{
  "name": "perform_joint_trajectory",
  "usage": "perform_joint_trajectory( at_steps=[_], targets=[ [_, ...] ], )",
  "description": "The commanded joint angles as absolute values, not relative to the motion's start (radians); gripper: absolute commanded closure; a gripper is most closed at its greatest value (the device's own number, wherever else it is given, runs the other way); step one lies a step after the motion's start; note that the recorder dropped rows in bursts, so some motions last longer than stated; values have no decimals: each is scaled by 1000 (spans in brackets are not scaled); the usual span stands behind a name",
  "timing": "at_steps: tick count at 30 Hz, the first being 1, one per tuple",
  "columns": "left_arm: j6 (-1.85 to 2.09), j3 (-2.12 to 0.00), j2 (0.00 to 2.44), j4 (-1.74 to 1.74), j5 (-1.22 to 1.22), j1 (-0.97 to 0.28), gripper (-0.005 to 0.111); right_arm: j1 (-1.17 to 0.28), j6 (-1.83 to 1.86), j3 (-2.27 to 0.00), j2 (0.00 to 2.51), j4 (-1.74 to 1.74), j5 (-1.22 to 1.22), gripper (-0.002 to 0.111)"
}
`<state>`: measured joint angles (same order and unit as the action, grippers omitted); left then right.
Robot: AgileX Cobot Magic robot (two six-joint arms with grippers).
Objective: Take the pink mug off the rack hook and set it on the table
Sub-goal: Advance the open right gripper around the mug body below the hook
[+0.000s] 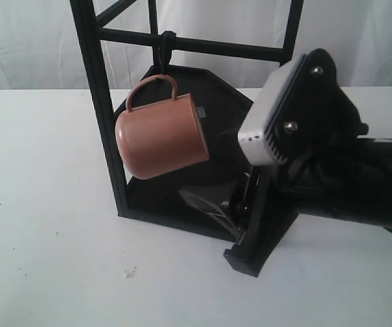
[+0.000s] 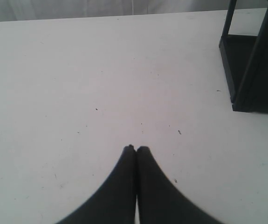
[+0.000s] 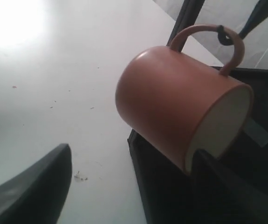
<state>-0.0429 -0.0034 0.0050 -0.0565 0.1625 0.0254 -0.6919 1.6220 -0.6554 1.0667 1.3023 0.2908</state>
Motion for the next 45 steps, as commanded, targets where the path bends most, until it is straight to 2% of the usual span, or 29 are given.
perform_joint_trajectory(
  at_steps=[1, 10, 45],
  targets=[
    [-46, 0, 0, -58, 158, 29, 107, -751, 1613, -657, 1099, 1321, 146, 41],
    [-46, 0, 0, -58, 158, 27, 107, -790, 1613, -667, 1136, 1330, 69, 41],
    [-46, 0, 0, -58, 158, 27, 107, -790, 1613, -712, 1210, 1357, 100, 42]
  ],
)
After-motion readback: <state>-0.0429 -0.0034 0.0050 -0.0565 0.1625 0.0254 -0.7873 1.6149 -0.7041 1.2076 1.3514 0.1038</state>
